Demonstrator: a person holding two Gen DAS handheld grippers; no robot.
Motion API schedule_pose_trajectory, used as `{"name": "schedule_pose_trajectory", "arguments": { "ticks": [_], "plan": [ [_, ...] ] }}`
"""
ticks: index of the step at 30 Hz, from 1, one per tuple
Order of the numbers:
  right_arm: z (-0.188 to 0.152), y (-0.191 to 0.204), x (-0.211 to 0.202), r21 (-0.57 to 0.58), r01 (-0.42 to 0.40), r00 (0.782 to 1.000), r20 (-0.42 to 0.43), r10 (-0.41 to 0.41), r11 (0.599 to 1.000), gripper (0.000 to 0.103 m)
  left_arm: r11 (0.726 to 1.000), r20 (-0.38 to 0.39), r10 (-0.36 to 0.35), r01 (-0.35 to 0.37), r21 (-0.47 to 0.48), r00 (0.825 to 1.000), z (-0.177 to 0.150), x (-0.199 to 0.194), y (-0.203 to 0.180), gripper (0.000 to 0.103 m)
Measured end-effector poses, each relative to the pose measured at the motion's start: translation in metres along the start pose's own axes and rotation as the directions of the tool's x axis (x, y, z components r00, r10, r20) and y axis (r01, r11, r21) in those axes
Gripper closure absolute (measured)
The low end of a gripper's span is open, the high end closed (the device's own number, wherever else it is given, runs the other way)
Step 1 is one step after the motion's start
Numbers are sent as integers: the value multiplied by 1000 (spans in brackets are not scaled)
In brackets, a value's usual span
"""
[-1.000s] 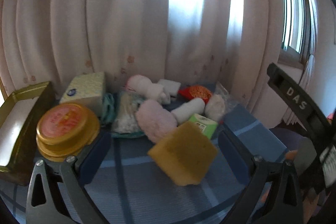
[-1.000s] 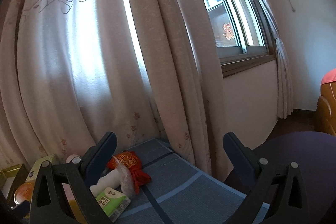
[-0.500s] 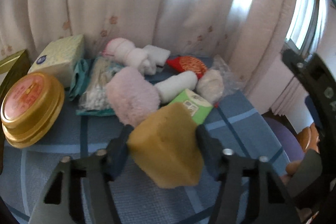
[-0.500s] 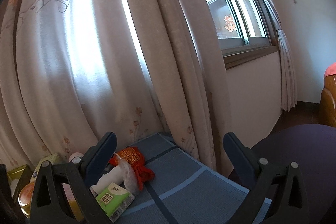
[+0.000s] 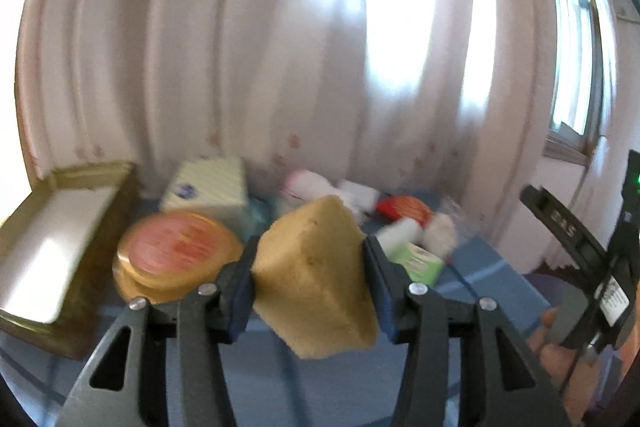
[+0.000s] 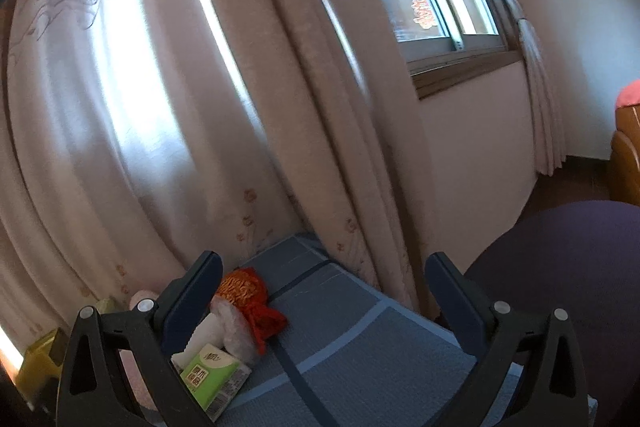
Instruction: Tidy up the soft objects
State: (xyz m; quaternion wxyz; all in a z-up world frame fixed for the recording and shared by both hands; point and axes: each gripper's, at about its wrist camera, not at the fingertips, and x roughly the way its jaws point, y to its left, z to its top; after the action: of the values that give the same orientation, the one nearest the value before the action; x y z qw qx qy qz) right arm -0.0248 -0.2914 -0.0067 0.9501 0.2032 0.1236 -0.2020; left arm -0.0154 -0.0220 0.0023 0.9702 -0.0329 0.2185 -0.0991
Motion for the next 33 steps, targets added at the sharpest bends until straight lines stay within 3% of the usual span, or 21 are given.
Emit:
{"name": "schedule_pose_trajectory", "arguments": {
  "ticks": [5, 9, 14, 19, 23, 25, 28, 33],
  "plan": [
    [-3, 23, 3, -114, -67, 998, -22, 65, 991, 1, 997, 37, 72, -71, -5, 997, 5, -6, 30, 54],
    [-10, 51, 11, -246, -129, 991, -68, 116, 961, 5, 997, 51, 79, -78, -21, 996, 4, -12, 47, 54],
    [-20, 79, 28, -367, -151, 985, -138, 107, 918, 36, 996, 52, 82, -80, -32, 995, 0, -20, 58, 53],
    [-21, 79, 52, -342, -158, 966, -250, 72, 926, 38, 993, 58, 111, -109, -34, 992, -1, -22, 67, 53],
    [-29, 81, 65, -338, -175, 940, -338, 54, 925, 75, 994, 62, 100, -97, -45, 993, -1, -23, 73, 53],
    [-32, 81, 70, -337, -190, 928, -368, 57, 922, 78, 995, 66, 95, -92, -46, 993, -1, -24, 74, 53],
    [-32, 81, 68, -334, -217, 924, -374, 83, 917, 90, 995, 65, 87, -83, -56, 994, -2, -24, 78, 53],
    [-25, 76, 45, -312, -279, 938, -291, 189, 908, 93, 994, 71, 87, -83, -65, 994, -3, -29, 83, 53]
  ]
}}
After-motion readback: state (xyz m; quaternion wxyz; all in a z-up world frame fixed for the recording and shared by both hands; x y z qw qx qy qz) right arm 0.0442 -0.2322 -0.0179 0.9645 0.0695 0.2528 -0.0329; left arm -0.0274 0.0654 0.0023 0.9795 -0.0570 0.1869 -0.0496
